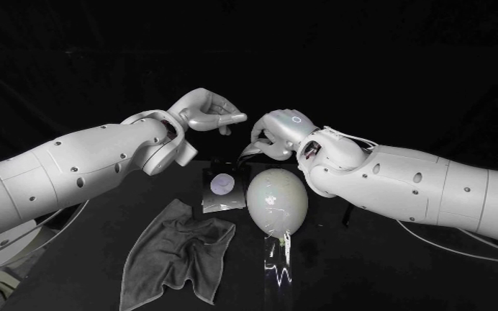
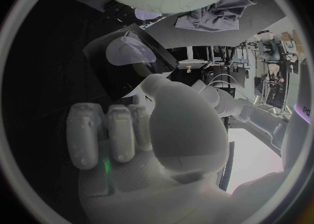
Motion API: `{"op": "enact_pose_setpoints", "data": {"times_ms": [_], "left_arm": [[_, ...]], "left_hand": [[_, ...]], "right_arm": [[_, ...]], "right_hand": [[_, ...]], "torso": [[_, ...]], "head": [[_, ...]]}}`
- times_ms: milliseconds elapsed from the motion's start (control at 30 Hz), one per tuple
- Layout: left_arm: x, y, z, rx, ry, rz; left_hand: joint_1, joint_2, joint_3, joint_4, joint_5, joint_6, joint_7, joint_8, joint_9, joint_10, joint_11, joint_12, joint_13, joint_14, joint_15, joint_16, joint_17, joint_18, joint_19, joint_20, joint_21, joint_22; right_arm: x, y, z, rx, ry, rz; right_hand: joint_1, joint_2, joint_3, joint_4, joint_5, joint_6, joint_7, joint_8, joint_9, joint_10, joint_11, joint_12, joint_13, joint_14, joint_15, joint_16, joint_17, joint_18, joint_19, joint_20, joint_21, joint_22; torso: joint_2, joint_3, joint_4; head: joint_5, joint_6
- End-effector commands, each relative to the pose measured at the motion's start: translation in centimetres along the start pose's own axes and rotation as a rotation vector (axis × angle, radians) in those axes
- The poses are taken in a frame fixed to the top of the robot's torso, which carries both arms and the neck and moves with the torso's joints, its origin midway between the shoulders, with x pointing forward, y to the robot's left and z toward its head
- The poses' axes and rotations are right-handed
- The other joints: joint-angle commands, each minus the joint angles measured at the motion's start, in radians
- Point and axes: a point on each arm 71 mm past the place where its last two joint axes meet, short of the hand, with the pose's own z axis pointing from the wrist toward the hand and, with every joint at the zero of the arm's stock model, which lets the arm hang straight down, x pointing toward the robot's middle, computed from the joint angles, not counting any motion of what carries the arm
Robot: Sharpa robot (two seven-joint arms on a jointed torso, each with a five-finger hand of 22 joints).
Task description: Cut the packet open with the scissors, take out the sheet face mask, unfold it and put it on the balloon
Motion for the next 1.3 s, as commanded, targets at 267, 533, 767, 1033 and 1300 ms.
{"op": "enact_pose_setpoints", "data": {"times_ms": [267, 533, 767, 1033, 1300], "left_arm": [[2.5, -1.0, 0.7, -0.055, 0.187, 0.279], [2.6, -1.0, 0.5, -0.071, 0.188, 0.328], [2.7, -0.9, 0.4, -0.083, 0.188, 0.345], [3.2, -0.8, 0.6, -0.099, 0.190, 0.360], [3.8, -0.4, 0.7, -0.140, 0.222, 0.378]], "left_hand": [[0.021, -0.020, 0.024, -0.002, -0.002, 0.025, -0.034, 0.042, 0.008, 0.094, -0.034, 0.080, 0.047, -0.006, -0.032, 0.160, 0.072, 0.008, 0.008, -0.029, 0.097, 0.063], [0.079, -0.002, -0.031, -0.002, -0.003, 0.000, -0.055, 0.127, 0.049, 0.058, -0.063, 0.336, 0.234, 0.011, -0.057, 0.269, 0.101, 0.007, -0.013, -0.052, 0.217, 0.146], [0.091, 0.014, -0.066, -0.006, -0.001, -0.040, -0.056, 0.193, 0.076, -0.057, -0.062, 0.508, 0.366, 0.226, -0.064, 0.488, 0.401, 0.012, 0.000, -0.085, 0.366, 0.242], [0.085, 0.033, -0.079, -0.005, -0.002, -0.050, -0.057, 0.223, 0.082, -0.078, -0.066, 0.549, 0.388, 0.342, -0.069, 0.583, 0.591, 0.011, 0.010, -0.105, 0.464, 0.304], [0.088, 0.047, -0.081, -0.005, -0.002, -0.052, -0.059, 0.230, 0.081, -0.081, -0.068, 0.555, 0.388, 0.347, -0.072, 0.585, 0.587, 0.011, 0.006, -0.109, 0.489, 0.320]], "right_arm": [[0.6, 0.5, 0.0, -0.009, 0.049, -0.092], [0.7, 0.2, -0.1, 0.005, 0.060, -0.097], [0.7, 0.3, -0.3, 0.006, 0.060, -0.094], [0.6, 0.7, -0.4, 0.000, 0.052, -0.087], [0.5, 1.0, -0.6, -0.004, 0.045, -0.081]], "right_hand": [[-0.004, 0.000, 0.005, 0.000, 0.006, 0.006, 0.001, 0.040, 0.080, 0.104, -0.004, 0.006, 0.262, 0.105, -0.010, 0.004, 0.263, -0.008, 0.074, -0.008, 0.009, 0.245], [-0.005, -0.001, 0.005, -0.001, 0.006, 0.006, 0.001, 0.041, 0.080, 0.104, -0.004, 0.006, 0.263, 0.105, -0.010, 0.004, 0.263, -0.008, 0.075, -0.008, 0.010, 0.246], [-0.006, -0.001, 0.006, -0.001, 0.006, 0.006, 0.001, 0.042, 0.081, 0.104, -0.004, 0.006, 0.263, 0.105, -0.010, 0.004, 0.263, -0.008, 0.075, -0.008, 0.010, 0.246], [-0.006, -0.001, 0.006, -0.001, 0.006, 0.006, 0.001, 0.042, 0.081, 0.104, -0.005, 0.006, 0.263, 0.105, -0.010, 0.004, 0.263, -0.009, 0.076, -0.008, 0.012, 0.246], [-0.007, -0.002, 0.007, -0.001, 0.006, 0.007, 0.001, 0.043, 0.082, 0.104, -0.005, 0.006, 0.263, 0.105, -0.010, 0.004, 0.263, -0.009, 0.077, -0.008, 0.015, 0.247]], "torso": [[0.000, 0.0004, 0.0012], [0.000, -0.0007, 0.0005], [0.000, -0.0005, 0.0009], [0.000, -0.0003, 0.0002], [0.000, 0.0001, 0.0001]], "head": [[0.000, -0.005], [-0.001, -0.007], [-0.002, -0.009], [-0.001, -0.013], [0.000, -0.015]]}}
